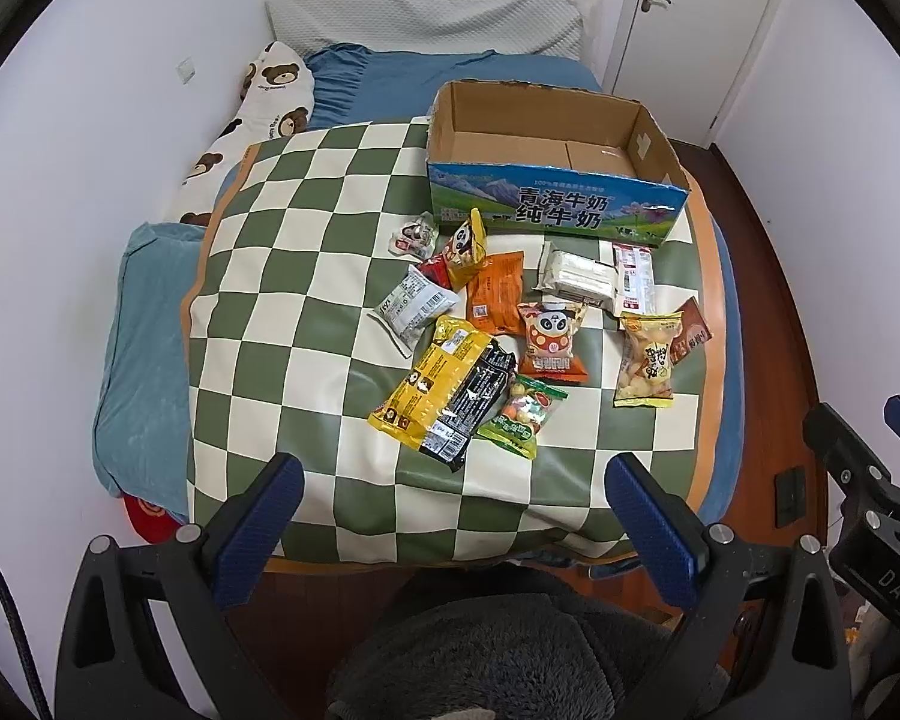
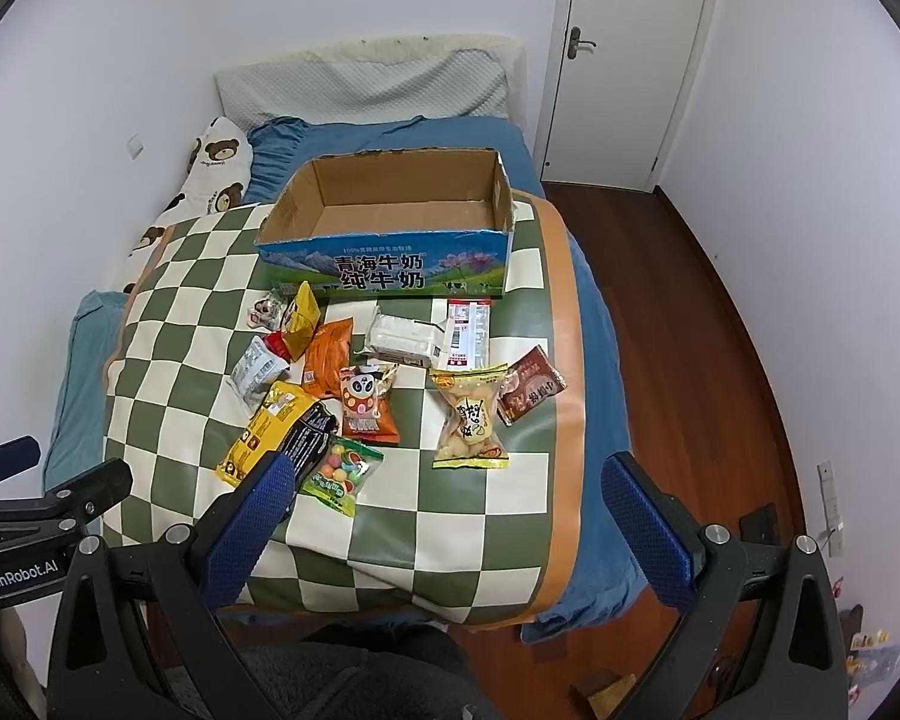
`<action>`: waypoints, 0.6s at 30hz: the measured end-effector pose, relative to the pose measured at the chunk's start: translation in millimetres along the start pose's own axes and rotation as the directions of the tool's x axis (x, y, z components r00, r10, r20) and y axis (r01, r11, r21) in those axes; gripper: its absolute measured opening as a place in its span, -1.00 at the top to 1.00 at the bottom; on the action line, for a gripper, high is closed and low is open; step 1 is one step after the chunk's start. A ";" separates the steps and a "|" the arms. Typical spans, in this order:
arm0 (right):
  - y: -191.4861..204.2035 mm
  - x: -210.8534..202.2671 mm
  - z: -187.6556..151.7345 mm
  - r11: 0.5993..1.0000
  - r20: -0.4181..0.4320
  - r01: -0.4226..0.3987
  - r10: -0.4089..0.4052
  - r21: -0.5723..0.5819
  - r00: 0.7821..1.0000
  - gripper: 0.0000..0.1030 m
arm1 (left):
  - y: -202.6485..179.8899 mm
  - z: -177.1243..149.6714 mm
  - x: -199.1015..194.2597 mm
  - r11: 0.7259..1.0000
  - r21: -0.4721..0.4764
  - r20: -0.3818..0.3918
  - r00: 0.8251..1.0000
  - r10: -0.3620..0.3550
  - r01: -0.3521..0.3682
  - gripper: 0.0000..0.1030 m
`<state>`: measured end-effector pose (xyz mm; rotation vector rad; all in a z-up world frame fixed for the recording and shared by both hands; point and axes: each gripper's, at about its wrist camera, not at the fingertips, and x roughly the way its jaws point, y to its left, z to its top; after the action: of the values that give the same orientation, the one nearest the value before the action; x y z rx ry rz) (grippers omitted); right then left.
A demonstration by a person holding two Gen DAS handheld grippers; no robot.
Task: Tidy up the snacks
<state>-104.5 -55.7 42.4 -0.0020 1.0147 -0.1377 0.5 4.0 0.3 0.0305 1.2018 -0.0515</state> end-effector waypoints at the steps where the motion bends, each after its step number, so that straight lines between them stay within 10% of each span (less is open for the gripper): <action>1: 0.1 0.2 0.2 1.000 0.001 0.000 0.000 -0.001 1.000 -1.00 | -0.2 0.3 0.4 1.000 0.000 0.002 1.000 0.001 -0.001 -1.00; 18: -1.0 -6.3 -4.0 1.000 0.018 0.002 -0.003 0.017 1.000 -1.00 | -7.2 2.2 -8.3 1.000 0.012 0.013 1.000 -0.002 0.002 -1.00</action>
<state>-111.3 -55.7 45.7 0.0111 0.9956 -0.1482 -0.8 -3.2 8.9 0.0390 1.1884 -0.0606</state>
